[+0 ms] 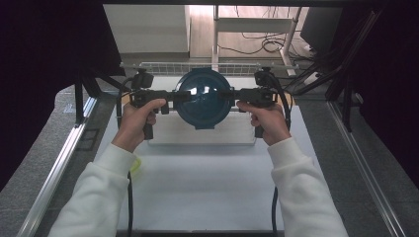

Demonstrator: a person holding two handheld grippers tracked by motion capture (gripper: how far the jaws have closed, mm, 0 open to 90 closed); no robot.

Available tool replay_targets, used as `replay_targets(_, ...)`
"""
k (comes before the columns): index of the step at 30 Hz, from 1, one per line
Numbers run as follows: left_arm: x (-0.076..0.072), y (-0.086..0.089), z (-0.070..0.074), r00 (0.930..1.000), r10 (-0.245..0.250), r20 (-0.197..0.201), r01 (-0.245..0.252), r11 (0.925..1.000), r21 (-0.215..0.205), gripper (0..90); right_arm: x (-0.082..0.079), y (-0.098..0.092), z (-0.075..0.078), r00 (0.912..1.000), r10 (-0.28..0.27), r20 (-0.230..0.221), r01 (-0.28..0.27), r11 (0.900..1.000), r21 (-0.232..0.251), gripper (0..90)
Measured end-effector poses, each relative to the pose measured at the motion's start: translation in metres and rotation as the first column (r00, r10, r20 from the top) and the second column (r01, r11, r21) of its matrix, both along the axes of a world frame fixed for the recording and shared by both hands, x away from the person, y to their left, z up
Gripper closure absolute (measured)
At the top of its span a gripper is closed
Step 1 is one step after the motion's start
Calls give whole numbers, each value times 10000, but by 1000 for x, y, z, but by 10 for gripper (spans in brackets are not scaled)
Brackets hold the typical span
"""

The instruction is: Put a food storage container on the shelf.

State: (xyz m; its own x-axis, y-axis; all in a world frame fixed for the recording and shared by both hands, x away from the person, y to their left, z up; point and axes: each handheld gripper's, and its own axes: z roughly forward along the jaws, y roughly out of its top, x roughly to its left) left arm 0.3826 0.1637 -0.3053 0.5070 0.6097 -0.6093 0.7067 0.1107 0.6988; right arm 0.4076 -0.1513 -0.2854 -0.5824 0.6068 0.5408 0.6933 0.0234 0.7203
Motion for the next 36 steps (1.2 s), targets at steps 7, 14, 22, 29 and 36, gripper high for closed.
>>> replay_targets(7,14,1,7,10000,18,-16,-18,10000,32,375,14,2,4,10000,-57,-78,57,9999,96,402)
replay_targets(14,26,1,12,10000,20,-10,-20,9999,104,375,25,1,8,9999,-102,-56,103,9998,175,402)
replay_targets(22,42,2,10,9998,-45,-177,47,10000,84,375,38,1,7,9996,-172,-216,176,9997,174,402)
replay_targets(29,54,3,3,9992,5,-408,-1,9999,113,375,52,3,-2,9989,-181,-433,192,9995,261,402)
replay_targets(36,68,4,-8,9969,203,-761,-217,9996,-170,374,66,2,-14,9963,-320,-800,355,9984,431,403)
